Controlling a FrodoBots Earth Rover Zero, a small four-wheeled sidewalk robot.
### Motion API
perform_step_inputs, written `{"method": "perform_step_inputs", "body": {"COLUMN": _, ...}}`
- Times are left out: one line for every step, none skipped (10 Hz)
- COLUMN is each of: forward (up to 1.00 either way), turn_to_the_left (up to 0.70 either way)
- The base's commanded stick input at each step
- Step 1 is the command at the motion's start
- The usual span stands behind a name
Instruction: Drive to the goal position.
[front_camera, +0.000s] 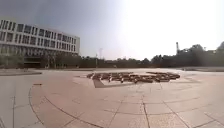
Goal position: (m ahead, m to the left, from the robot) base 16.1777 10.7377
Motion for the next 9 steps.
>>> {"method": "perform_step_inputs", "body": {"forward": 0.04, "turn_to_the_left": 0.00}}
{"method": "perform_step_inputs", "body": {"forward": 0.04, "turn_to_the_left": 0.00}}
{"method": "perform_step_inputs", "body": {"forward": 0.05, "turn_to_the_left": 0.00}}
{"method": "perform_step_inputs", "body": {"forward": 0.05, "turn_to_the_left": 0.00}}
{"method": "perform_step_inputs", "body": {"forward": 0.05, "turn_to_the_left": 0.00}}
{"method": "perform_step_inputs", "body": {"forward": 0.05, "turn_to_the_left": 0.00}}
{"method": "perform_step_inputs", "body": {"forward": 0.04, "turn_to_the_left": 0.00}}
{"method": "perform_step_inputs", "body": {"forward": 0.04, "turn_to_the_left": 0.00}}
{"method": "perform_step_inputs", "body": {"forward": 0.04, "turn_to_the_left": 0.00}}
